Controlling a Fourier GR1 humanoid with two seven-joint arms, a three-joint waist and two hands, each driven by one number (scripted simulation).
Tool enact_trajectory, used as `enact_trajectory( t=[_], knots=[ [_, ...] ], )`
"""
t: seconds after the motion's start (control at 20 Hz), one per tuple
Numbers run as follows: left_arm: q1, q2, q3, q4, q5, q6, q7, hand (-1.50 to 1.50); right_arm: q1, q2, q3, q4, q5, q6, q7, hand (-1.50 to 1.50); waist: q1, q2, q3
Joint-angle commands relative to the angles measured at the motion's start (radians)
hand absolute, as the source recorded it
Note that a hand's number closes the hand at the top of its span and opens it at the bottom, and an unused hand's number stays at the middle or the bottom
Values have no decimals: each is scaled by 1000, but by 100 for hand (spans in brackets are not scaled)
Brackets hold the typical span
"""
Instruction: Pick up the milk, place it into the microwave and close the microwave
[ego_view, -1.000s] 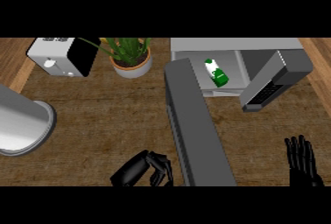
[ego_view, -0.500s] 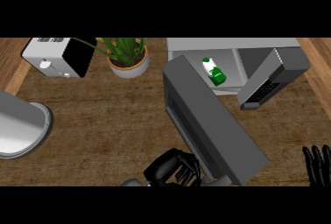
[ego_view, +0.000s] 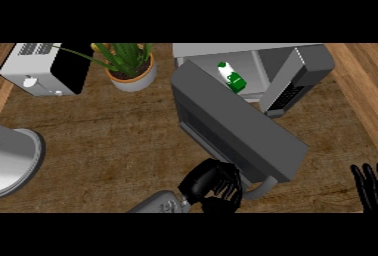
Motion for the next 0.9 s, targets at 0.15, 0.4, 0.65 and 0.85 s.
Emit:
enact_trajectory(
  t=[0.15,0.4,0.65,0.85],
  knots=[
    [-86,-14,49,-53,170,135,-44,150,-22,-30,-5,-60,-24,17,33,-150,-66,19,-7],
    [-130,-14,82,-52,257,197,-134,-150,-42,-54,-28,-99,-55,24,44,-150,-106,28,-7],
    [-200,-14,100,-22,325,230,-155,-150,-44,-56,-7,-124,-93,48,69,-150,-156,38,-5],
    [-254,-15,106,6,372,259,-166,-150,-72,-73,-15,-137,-126,56,89,-150,-174,43,-3]
  ],
)
